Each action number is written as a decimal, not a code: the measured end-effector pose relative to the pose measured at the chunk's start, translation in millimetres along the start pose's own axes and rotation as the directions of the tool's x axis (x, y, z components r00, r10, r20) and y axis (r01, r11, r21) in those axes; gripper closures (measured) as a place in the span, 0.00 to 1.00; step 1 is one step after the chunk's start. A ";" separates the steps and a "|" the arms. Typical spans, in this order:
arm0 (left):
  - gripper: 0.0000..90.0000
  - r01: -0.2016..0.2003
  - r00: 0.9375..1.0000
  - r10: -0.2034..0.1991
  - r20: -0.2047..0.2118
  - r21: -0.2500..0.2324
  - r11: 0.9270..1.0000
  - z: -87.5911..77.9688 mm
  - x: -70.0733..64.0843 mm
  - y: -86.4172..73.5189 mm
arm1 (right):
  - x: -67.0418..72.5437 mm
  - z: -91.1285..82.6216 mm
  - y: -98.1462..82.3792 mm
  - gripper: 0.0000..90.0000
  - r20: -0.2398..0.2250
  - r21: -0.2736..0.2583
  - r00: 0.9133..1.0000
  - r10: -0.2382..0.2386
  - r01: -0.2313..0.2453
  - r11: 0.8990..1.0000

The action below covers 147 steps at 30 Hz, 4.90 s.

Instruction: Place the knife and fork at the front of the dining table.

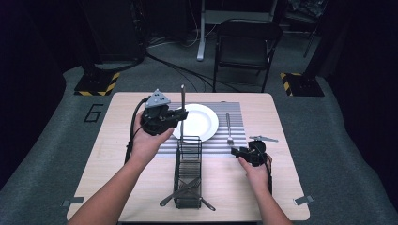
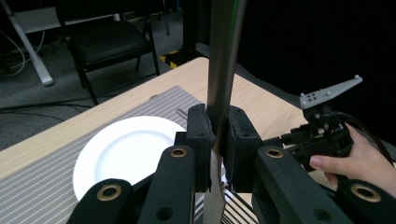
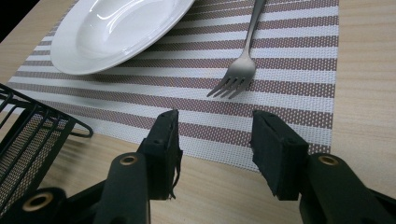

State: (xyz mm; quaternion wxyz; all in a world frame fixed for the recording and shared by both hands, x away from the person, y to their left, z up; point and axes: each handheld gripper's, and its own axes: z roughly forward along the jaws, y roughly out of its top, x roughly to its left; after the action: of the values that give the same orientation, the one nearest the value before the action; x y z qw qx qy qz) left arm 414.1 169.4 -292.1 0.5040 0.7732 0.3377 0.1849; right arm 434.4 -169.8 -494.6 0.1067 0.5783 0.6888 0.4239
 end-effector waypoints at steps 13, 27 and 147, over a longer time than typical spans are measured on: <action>0.91 0.044 0.995 -0.048 -0.085 -0.046 0.998 -5.2 38.0 0.7 | -0.3 -0.9 0.3 0.57 0.003 -0.008 1.000 0.002 -0.002 1.000; 0.91 0.115 0.981 -0.119 -0.150 -0.037 0.993 15.5 74.1 -35.6 | -1.2 0.0 -0.1 0.57 -0.001 -0.004 1.000 0.001 -0.001 1.000; 0.92 0.516 0.754 -0.417 -0.507 0.064 0.854 153.1 164.0 -145.6 | -13.7 -0.1 -1.8 0.59 -0.074 -0.007 0.993 0.091 -0.092 0.996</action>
State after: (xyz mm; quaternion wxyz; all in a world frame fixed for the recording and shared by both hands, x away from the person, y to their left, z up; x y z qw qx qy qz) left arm 576.4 223.8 -497.5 0.3550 0.6407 0.6503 0.2016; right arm 437.3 -182.0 -500.5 0.0649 0.5929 0.6626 0.4529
